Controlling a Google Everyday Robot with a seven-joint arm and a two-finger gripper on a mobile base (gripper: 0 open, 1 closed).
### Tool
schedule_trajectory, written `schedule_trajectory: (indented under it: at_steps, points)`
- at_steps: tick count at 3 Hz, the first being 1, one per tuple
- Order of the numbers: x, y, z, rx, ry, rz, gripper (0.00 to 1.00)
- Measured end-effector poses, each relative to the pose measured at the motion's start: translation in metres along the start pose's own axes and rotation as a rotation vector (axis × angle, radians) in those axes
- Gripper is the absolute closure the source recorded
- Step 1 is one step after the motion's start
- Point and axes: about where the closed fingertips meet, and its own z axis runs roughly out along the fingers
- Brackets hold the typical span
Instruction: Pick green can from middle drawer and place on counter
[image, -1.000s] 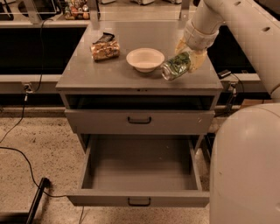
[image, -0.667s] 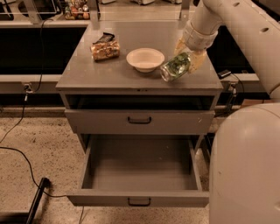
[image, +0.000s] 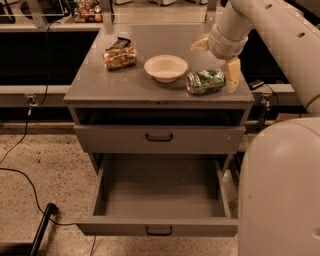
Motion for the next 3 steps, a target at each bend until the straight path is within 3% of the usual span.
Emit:
schedule_trajectory:
  at_steps: [1,2,3]
  points:
    - [0.009,0.009,-0.006,-0.046,0.015,0.074,0.0]
    - [0.023,0.036,-0.016,-0.052,-0.003,0.137,0.0]
    - [0.023,0.036,-0.016,-0.052,-0.003,0.137,0.0]
